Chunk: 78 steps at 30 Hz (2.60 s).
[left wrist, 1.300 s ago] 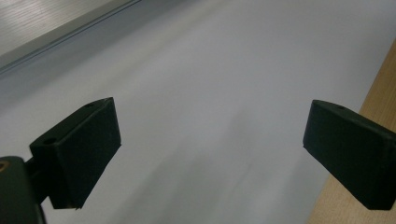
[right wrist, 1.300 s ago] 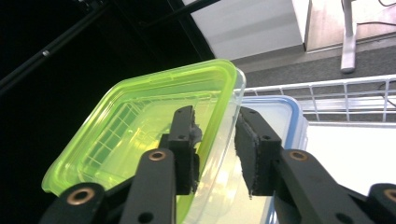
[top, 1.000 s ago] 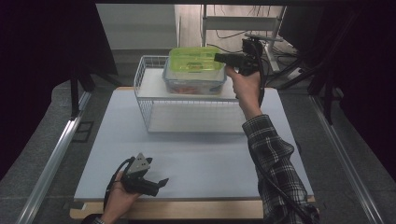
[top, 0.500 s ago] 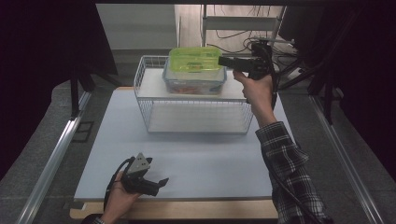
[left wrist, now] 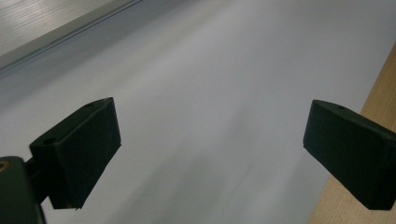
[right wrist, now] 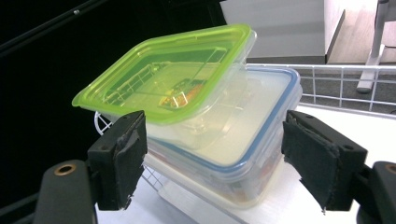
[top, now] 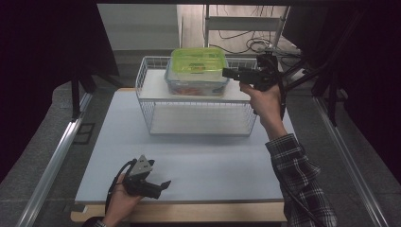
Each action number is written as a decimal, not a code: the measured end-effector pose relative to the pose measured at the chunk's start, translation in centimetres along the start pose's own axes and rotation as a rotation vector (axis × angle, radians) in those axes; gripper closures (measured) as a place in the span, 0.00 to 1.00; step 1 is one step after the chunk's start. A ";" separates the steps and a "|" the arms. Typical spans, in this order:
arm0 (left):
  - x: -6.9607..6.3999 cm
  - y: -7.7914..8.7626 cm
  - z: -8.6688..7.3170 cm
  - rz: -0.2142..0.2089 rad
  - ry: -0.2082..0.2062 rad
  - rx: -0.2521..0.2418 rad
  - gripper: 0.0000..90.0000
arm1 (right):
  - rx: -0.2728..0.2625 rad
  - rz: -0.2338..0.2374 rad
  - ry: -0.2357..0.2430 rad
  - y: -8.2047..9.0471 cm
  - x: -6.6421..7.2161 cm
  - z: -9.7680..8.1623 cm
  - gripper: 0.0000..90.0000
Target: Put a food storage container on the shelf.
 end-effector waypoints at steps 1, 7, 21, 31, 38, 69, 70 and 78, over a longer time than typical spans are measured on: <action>0.0 0.0 0.0 0.001 0.001 -0.001 0.04 | -0.001 0.002 0.001 0.0 0.0 -0.1 0.25; 0.0 0.0 0.0 -0.001 0.002 -0.003 0.05 | 0.001 0.007 0.013 0.2 0.0 -0.6 0.24; 0.0 -0.1 0.0 -0.003 0.001 -0.003 0.05 | 0.022 0.021 0.049 0.4 0.1 -2.3 0.20; 0.0 -0.1 0.0 -0.002 0.001 -0.001 0.05 | 0.040 0.030 0.094 0.5 0.4 -3.8 0.16; 0.0 -0.1 0.0 -0.005 -0.002 -0.002 0.04 | 0.058 0.038 0.124 0.7 0.8 -5.1 0.13; 0.0 0.0 0.0 -0.022 0.012 -0.010 0.04 | 0.129 0.025 0.280 1.4 2.5 -12.8 0.05; 0.0 0.0 0.0 -0.023 0.013 -0.010 0.04 | 0.132 0.025 0.279 1.4 2.5 -13.1 0.05; 0.0 -0.1 0.0 -0.020 0.018 -0.008 0.04 | 0.132 0.020 0.276 1.7 2.3 -15.2 0.01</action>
Point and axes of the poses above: each handheld gripper's, and its own axes: y roughly backward along the jaws, z roughly out of its top, x roughly to its left, the point moved 1 cm from there along -y, roughly forward along the jaws, and after that the axes turned 10 degrees about y, right-handed, at the moved point
